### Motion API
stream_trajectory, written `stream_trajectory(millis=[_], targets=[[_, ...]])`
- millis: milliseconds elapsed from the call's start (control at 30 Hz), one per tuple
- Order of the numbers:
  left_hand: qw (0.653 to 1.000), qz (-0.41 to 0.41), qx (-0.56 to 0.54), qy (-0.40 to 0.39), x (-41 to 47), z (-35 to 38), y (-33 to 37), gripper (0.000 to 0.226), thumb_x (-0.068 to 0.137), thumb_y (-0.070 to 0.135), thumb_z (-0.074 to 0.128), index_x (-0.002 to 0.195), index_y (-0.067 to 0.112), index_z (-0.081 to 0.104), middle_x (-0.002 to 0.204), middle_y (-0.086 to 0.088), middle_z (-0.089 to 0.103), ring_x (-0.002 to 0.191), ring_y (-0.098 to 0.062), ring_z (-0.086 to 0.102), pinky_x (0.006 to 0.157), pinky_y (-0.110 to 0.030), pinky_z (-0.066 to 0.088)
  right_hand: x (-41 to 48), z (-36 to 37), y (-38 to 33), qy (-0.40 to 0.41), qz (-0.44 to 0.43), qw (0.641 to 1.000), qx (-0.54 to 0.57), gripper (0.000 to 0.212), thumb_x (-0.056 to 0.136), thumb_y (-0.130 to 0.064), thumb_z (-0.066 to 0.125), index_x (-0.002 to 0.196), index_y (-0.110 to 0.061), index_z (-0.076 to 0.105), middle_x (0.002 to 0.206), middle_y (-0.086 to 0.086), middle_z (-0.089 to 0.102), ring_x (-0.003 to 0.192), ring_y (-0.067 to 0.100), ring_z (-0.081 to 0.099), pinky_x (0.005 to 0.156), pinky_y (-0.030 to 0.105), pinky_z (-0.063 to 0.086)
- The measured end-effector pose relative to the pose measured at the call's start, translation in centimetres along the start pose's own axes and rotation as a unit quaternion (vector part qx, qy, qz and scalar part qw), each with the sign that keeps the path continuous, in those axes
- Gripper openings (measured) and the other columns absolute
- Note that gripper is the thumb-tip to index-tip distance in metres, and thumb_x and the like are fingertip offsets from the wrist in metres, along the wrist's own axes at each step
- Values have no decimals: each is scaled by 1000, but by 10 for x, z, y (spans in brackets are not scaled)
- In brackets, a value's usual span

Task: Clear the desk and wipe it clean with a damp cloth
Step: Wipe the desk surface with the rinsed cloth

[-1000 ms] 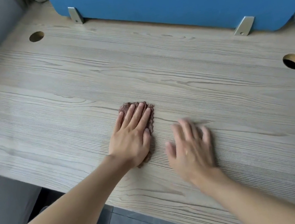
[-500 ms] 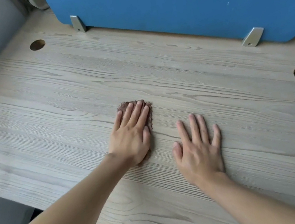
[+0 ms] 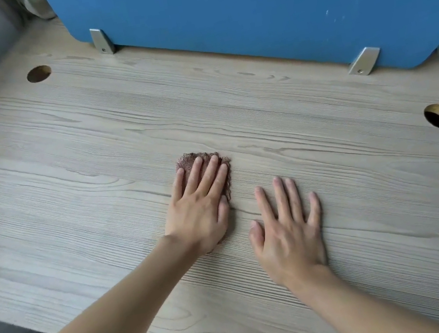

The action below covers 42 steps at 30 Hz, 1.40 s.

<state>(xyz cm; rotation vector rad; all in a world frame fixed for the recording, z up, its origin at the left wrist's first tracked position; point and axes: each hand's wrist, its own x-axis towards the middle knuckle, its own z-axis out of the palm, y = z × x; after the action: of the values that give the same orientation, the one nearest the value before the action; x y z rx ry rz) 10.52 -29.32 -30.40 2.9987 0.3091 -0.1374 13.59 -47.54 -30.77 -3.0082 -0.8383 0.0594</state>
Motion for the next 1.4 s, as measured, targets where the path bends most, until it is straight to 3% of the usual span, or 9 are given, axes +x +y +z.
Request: stream_trajectory(millis=[133,333,433,533,700,800,1000,1167,1400], targets=[[994,102,-11,-27,-9,0,1,63,97,44,15,159,34,10,166,10,1,153,-15,-7,124,-45,-1,-1,-2,0,-11,2,1000,2,67,90,-47,34,151,-21,44,160,17,32,149,34,27,117,64,16],[1000,-15,-5,6,21,-3,-7,66,94,46,11,159,33,8,166,11,1,153,-13,-6,124,-44,2,1,-2,1,-5,3,1000,11,67,90,-46,37,151,-20,43,159,18,33,149,34,27,116,65,17],[999,32,-4,-12,9,-1,4,65,95,45,12,159,32,8,166,10,-1,153,-15,-9,124,-47,1,1,-5,0,-20,-9,1000,13,66,87,-46,40,146,-18,50,153,20,42,144,37,35,114,64,21],[998,56,-13,-13,7,-1,0,63,96,45,13,159,36,8,166,12,0,153,-12,-9,124,-44,0,37,-14,8,-1,-6,1000,31,53,84,-46,35,122,-21,62,133,14,55,127,35,49,104,54,32],[999,-22,-21,17,30,-3,-13,65,94,45,10,159,36,7,166,11,1,153,-9,-7,124,-40,-1,93,-5,20,-41,70,996,28,66,96,-50,15,158,-28,22,167,10,13,154,25,7,121,55,4],[999,-45,-14,17,38,-2,-12,67,93,45,11,159,33,6,167,9,-1,153,-14,-8,124,-44,-1,90,6,18,8,80,997,13,70,91,-49,18,153,-24,38,163,13,28,151,29,22,119,59,13],[998,62,-8,-5,39,-3,-20,63,97,44,17,159,33,9,166,10,1,153,-14,-7,124,-45,3,92,4,17,20,80,997,-4,66,91,-47,27,149,-21,46,159,16,36,148,30,30,117,60,20],[1000,-14,-6,11,65,-6,-19,68,93,45,10,159,31,5,166,9,-1,153,-14,-8,124,-45,0,92,5,18,27,79,996,-7,66,91,-47,29,149,-20,47,158,17,36,148,32,30,117,61,20],[994,109,-20,-11,63,-6,-16,63,97,43,15,159,32,10,166,11,1,153,-12,-9,124,-43,1,91,4,18,35,77,996,-8,67,92,-47,29,150,-18,46,158,18,35,148,33,30,117,61,20]])
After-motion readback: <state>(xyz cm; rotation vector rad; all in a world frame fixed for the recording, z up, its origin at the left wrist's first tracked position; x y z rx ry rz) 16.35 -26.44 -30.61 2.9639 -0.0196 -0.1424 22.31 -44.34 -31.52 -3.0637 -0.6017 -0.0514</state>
